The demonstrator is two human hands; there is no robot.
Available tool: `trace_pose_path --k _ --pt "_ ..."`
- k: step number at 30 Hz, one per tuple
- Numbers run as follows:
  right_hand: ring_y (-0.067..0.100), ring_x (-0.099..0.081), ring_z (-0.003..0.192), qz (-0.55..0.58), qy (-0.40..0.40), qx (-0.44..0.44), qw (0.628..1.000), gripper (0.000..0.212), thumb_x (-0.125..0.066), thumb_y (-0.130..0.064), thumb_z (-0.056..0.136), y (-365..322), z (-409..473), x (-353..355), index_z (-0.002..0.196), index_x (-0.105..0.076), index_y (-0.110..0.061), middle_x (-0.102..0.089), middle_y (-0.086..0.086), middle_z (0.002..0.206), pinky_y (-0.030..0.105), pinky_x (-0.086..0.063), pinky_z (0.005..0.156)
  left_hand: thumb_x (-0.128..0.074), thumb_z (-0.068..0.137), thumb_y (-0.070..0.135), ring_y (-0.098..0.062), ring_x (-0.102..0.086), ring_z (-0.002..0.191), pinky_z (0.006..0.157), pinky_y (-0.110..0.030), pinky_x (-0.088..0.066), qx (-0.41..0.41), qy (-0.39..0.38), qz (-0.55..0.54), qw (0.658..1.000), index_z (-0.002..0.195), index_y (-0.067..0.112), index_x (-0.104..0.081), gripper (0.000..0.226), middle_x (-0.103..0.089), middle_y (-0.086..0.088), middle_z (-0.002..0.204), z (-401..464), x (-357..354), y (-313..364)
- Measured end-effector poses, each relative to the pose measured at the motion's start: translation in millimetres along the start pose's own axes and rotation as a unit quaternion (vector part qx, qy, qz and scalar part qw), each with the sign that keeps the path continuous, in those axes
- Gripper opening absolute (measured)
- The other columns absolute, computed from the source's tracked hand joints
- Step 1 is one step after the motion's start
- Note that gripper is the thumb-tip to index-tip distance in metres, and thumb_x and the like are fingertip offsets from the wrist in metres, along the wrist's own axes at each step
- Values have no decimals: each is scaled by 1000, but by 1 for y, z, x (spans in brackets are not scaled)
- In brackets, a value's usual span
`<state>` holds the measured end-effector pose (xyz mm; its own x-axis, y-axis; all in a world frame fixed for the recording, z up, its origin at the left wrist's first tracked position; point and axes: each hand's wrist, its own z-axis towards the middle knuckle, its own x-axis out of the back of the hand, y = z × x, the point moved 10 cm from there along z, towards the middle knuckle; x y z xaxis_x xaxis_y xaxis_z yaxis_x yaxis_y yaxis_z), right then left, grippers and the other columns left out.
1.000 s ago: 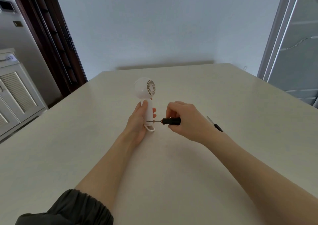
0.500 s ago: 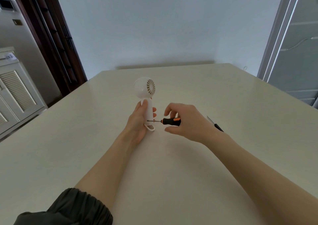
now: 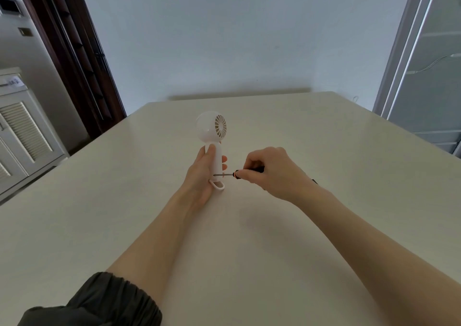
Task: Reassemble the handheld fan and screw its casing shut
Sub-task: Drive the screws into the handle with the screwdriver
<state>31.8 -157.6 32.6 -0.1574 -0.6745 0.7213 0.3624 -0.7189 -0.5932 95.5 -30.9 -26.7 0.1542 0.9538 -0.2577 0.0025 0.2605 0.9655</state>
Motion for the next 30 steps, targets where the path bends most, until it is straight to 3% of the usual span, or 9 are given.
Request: trace_pose_path --k 6,8,12,17,21,24,28,30 --pt "5 -49 60 -1 -7 -1 1000 16 -72 -27 78 1 -3 -4 82 -62 -17 -59 -5 74 11 -36 52 -37 101 35 -16 -51 78 76 -31 -42 0 2 9 1000 119 21 -52 27 -56 -3 90 -1 0 0" --pt "3 -49 64 -10 -18 9 1000 25 -73 -17 73 -1 -4 -5 90 -56 -21 -57 -4 82 10 -36 53 -37 101 35 -16 -51 80 76 -30 -43 1 3 10 1000 120 22 -51 27 -56 -3 91 -1 0 1" --pt "11 -47 67 -28 0 37 999 24 -62 -2 71 -8 -5 -1 79 -49 -21 -53 -2 79 11 -37 55 -37 101 34 -16 -51 78 76 -30 -43 0 1 5 1000 117 22 -52 25 -56 -4 90 0 0 1" --pt "13 -49 68 -34 12 16 999 13 -68 -18 79 2 -6 0 76 -57 -14 -53 -7 73 19 -33 54 -38 101 35 -15 -51 75 74 -29 -42 -3 2 9 1000 114 22 -52 23 -56 -3 88 1 1 2" --pt "7 -43 50 -29 -13 -20 999 30 -60 -36 88 13 -2 -8 71 -61 -12 -59 -5 60 15 -28 45 -37 101 35 -14 -50 74 71 -26 -42 -8 0 25 1000 117 22 -51 25 -55 -3 87 2 -1 4" --pt "7 -43 47 -5 -14 -29 999 34 -58 -35 89 16 0 -10 68 -63 -9 -63 -1 59 12 -35 46 -37 101 36 -14 -50 75 72 -27 -42 -12 1 34 999 120 21 -50 27 -55 -2 88 1 -1 5" --pt "7 -48 58 28 1 -22 999 18 -74 -30 76 18 -2 -8 83 -64 -17 -62 -5 74 13 -35 52 -39 101 36 -15 -51 76 72 -27 -41 -12 7 28 1000 111 25 -51 20 -55 -2 89 -1 -1 5" --pt "8 -49 62 21 0 -7 1000 28 -76 -18 71 15 -3 -6 90 -57 -22 -57 -8 81 15 -37 55 -39 101 35 -15 -51 78 72 -27 -41 -13 13 24 1000 110 25 -51 18 -56 -3 89 -1 0 4"
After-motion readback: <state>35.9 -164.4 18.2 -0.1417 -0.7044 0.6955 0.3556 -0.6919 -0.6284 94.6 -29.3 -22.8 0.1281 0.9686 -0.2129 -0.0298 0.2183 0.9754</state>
